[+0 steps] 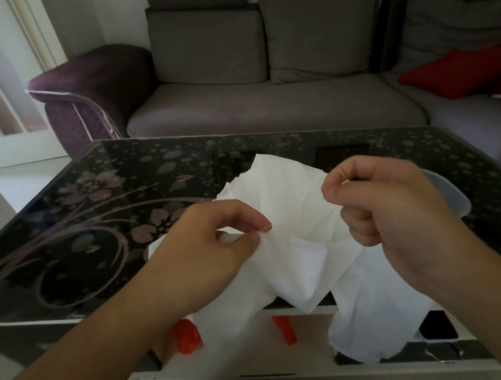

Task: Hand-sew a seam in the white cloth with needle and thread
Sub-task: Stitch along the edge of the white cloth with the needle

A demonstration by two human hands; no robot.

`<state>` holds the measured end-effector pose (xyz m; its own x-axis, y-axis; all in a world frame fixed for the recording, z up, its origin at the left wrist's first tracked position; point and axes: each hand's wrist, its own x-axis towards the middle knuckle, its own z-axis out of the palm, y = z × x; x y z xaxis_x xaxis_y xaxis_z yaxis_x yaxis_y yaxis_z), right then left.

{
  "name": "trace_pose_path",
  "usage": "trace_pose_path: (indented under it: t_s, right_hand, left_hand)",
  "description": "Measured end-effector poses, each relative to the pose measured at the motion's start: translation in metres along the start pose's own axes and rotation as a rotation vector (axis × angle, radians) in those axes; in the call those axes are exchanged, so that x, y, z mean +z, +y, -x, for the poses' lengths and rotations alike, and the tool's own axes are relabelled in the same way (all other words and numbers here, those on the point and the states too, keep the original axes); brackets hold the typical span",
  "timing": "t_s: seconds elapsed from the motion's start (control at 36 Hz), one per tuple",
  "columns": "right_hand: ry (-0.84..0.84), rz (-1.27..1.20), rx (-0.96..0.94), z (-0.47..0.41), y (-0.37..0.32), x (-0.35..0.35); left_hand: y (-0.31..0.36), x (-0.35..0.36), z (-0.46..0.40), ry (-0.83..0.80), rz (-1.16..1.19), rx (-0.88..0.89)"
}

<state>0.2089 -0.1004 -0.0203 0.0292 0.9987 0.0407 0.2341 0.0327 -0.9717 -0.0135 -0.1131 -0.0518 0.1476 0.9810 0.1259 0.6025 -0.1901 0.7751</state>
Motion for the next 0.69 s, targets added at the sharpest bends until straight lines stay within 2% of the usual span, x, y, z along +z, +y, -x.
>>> trace_pose_path:
  t_s: [0.11,0.22,0.28,0.33,0.39,0.44,0.56,0.69]
  right_hand:
    - [-0.073,-0.116,-0.048,0.0,-0.003,-0.009]
    - [-0.283,-0.288,-0.062,0.003,-0.006,-0.019]
    - [-0.329,-0.336,-0.032,0.005,-0.008,-0.021]
    - [-0.273,-0.253,0.007,0.006,-0.008,-0.018]
    - [-0.15,-0.055,0.049,0.004,-0.003,-0.011]
    - [-0.098,0.11,0.036,0.003,0.003,0.001]
    - [-0.187,0.277,-0.063,0.006,0.01,0.024]
    - [-0.287,0.328,-0.121,0.005,0.009,0.029]
  left_hand:
    - [0.001,0.0,0.0,0.028,-0.001,0.013]
    - [0.003,0.001,0.0,0.061,-0.021,0.017]
    - [0.003,0.001,0.0,0.082,-0.033,0.019]
    - [0.003,0.002,0.002,0.099,-0.041,0.02]
    - [0.004,0.002,0.004,0.106,-0.043,0.018]
    - [0.005,0.002,0.006,0.108,-0.033,0.014]
    - [0.01,0.001,0.006,0.097,0.008,0.023]
    - [0.016,0.0,0.004,0.052,0.09,0.082]
